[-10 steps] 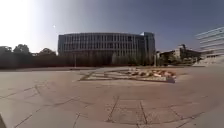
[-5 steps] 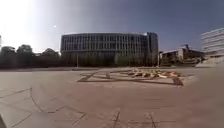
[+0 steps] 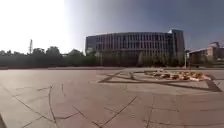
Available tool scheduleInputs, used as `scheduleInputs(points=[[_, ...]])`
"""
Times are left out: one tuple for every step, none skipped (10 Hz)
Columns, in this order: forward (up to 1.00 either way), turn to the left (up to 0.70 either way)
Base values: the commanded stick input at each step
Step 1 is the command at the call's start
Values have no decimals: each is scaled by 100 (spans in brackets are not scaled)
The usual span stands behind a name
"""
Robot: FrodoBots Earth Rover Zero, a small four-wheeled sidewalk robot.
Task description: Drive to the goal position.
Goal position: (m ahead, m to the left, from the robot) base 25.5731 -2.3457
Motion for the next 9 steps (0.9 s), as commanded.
scheduleInputs(points=[[70,0],[70,0],[70,0],[70,0],[70,0],[70,0],[70,0],[70,0],[70,0]])
